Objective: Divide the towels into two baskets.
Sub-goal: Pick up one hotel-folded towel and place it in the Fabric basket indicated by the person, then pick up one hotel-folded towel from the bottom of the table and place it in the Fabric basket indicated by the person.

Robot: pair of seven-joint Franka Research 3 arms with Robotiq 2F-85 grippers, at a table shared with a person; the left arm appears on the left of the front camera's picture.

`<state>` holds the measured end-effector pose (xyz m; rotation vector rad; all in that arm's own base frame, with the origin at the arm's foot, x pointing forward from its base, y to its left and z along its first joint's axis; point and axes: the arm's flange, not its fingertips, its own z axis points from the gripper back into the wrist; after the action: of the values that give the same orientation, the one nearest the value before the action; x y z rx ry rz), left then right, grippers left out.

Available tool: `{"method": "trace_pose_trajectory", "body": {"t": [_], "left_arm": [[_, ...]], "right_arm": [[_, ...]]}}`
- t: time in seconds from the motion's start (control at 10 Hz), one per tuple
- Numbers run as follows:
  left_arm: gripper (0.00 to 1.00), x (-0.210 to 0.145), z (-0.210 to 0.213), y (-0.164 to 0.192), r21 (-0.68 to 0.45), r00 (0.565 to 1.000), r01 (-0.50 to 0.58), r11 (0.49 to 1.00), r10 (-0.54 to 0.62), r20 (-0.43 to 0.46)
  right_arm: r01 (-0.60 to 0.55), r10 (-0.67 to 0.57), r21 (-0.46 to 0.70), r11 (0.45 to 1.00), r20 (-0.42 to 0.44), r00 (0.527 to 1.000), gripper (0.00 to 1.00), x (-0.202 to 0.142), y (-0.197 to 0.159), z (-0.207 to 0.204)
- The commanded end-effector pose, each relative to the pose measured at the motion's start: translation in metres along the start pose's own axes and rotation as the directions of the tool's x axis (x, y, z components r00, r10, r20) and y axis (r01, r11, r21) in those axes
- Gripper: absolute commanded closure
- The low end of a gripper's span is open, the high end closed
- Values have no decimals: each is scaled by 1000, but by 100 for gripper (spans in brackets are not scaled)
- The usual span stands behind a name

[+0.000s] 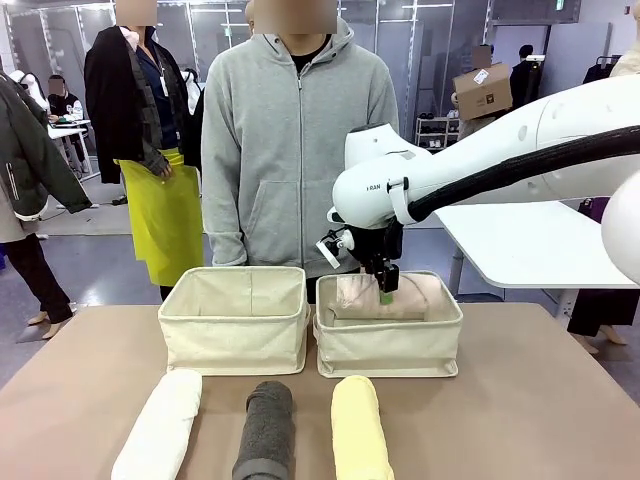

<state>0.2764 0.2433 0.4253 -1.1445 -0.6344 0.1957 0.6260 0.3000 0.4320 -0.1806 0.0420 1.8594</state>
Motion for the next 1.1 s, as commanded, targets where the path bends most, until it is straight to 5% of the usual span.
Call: {"method": "trace_pose_trajectory", "body": {"t": [0.0,1.0], "left_arm": [[0,0,3,-2,-14,1000,4,1000,-4,7],[0,0,3,-2,-14,1000,4,1000,-4,7]], "right_arm": [[-26,26,-5,1000,25,999,4,-1,2,3],[-2,2,-7,1000,4,1000,0,2,-1,4]]}}
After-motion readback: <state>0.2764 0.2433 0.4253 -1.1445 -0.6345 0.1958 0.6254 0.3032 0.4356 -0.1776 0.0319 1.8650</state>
